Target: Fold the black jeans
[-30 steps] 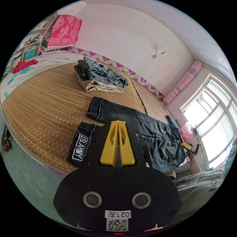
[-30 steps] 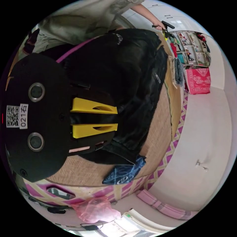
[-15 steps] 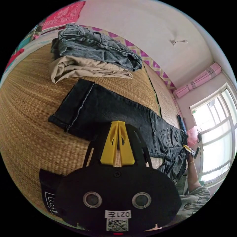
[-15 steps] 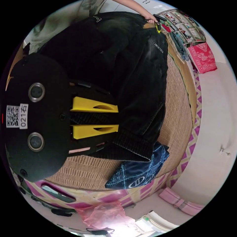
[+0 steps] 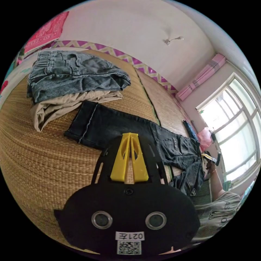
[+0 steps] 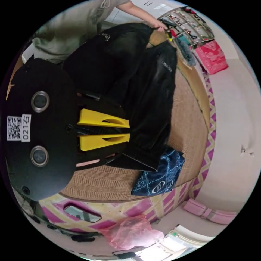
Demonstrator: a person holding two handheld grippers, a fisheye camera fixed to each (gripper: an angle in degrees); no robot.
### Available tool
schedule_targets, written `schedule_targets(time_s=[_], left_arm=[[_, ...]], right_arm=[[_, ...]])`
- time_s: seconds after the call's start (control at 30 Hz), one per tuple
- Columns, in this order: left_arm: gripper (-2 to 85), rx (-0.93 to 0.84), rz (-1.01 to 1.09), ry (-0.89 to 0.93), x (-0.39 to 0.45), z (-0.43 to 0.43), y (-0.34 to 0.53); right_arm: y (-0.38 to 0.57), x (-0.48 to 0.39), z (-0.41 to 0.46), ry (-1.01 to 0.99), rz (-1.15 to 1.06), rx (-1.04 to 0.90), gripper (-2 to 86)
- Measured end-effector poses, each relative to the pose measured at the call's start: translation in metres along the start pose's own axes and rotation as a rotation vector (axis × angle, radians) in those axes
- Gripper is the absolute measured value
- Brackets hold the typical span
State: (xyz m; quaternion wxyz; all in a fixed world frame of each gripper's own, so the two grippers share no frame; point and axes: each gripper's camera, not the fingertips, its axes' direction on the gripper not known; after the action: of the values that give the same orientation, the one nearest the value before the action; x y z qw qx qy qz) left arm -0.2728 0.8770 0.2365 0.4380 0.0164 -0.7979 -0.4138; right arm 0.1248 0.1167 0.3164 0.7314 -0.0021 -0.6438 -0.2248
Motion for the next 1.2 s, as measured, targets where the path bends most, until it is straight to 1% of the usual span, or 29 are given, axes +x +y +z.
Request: schedule_targets(time_s=[0.07, 0.1, 0.13, 0.17, 0.23, 0.3, 0.37, 0.4, 0.47, 0.5, 0.53, 0.57, 0.6, 0.63, 0.67, 0.7, 0.73, 0.77, 0.8, 0.87, 0.9, 0.97, 1.07, 1.2], left_arm=[[-0.9, -0.035, 0.044, -0.016, 0.017, -0.020, 0.025], [-0.9, -0.072, 0.078, -0.052, 0.029, -0.029, 0.045], [-0.9, -0.097, 0.107, -0.102, 0.041, -0.037, 0.067], [-0.9, -0.105, 0.122, -0.131, 0.046, -0.042, 0.079], [-0.9, -0.129, 0.168, -0.241, 0.064, -0.060, 0.128], [-0.9, -0.139, 0.171, -0.276, 0.070, -0.073, 0.164], [-0.9, -0.129, 0.151, -0.280, 0.072, -0.087, 0.201], [-0.9, -0.117, 0.129, -0.267, 0.072, -0.097, 0.224], [-0.8, -0.075, 0.085, -0.257, 0.069, -0.113, 0.260], [-0.8, -0.030, 0.042, -0.253, 0.065, -0.124, 0.284], [-0.6, 0.020, -0.012, -0.237, 0.058, -0.135, 0.308], [-0.5, 0.048, -0.049, -0.227, 0.053, -0.141, 0.320], [0.0, 0.115, -0.138, -0.195, 0.040, -0.152, 0.344], [0.7, 0.183, -0.211, -0.137, 0.027, -0.163, 0.367], [2.0, 0.214, -0.246, -0.110, 0.021, -0.167, 0.379], [4.8, 0.265, -0.311, -0.075, 0.010, -0.174, 0.400], [6.6, 0.305, -0.356, -0.043, 0.003, -0.179, 0.419], [7.5, 0.322, -0.375, -0.033, 0.000, -0.181, 0.428], [8.7, 0.336, -0.422, -0.029, -0.005, -0.181, 0.442], [9.5, 0.353, -0.488, -0.014, -0.015, -0.180, 0.463], [9.2, 0.363, -0.529, 0.002, -0.021, -0.177, 0.474], [8.4, 0.374, -0.579, 0.035, -0.029, -0.173, 0.487], [7.5, 0.332, -0.634, 0.047, -0.038, -0.166, 0.493], [7.1, 0.228, -0.656, 0.067, -0.052, -0.153, 0.488]], right_arm=[[0.020, -0.012, 0.038, 0.131, -0.067, -0.233, 4.7], [0.029, -0.014, 0.041, 0.136, -0.086, -0.218, 4.7], [0.044, -0.010, 0.034, 0.125, -0.050, -0.153, 4.7], [0.051, -0.006, 0.029, 0.116, -0.026, -0.140, 4.6], [0.057, -0.008, 0.024, 0.144, -0.033, -0.171, 4.2], [0.063, -0.011, 0.019, 0.173, -0.036, -0.188, 3.4], [0.076, -0.012, -0.002, 0.205, 0.008, -0.189, 1.1], [0.082, -0.014, -0.012, 0.201, 0.008, -0.169, 0.8], [0.116, -0.031, -0.055, 0.115, -0.018, -0.017, 0.1], [0.125, -0.034, -0.056, 0.110, -0.019, -0.026, 0.2], [0.141, -0.040, -0.045, 0.126, -0.034, -0.110, 0.3], [0.161, -0.042, -0.036, 0.174, -0.030, -0.146, 0.8], [0.173, -0.042, -0.044, 0.188, -0.011, -0.087, 1.0], [0.193, -0.036, -0.058, 0.201, 0.054, -0.071, 2.5], [0.212, -0.026, -0.077, 0.190, 0.129, -0.045, 4.1], [0.224, -0.020, -0.088, 0.173, 0.171, -0.013, 4.9], [0.250, -0.010, -0.112, 0.115, 0.252, 0.065, 6.3], [0.279, 0.002, -0.130, 0.045, 0.333, 0.125, 7.4], [0.293, 0.009, -0.136, 0.012, 0.375, 0.140, 7.7], [0.351, 0.032, -0.153, -0.104, 0.531, 0.207, 8.6], [0.366, 0.038, -0.155, -0.129, 0.574, 0.222, 8.8], [0.420, 0.057, -0.161, -0.244, 0.723, 0.277, 9.3], [0.468, 0.066, -0.165, -0.340, 0.811, 0.316, 10.2], [0.497, 0.065, -0.163, -0.413, 0.824, 0.312, 11.4]])
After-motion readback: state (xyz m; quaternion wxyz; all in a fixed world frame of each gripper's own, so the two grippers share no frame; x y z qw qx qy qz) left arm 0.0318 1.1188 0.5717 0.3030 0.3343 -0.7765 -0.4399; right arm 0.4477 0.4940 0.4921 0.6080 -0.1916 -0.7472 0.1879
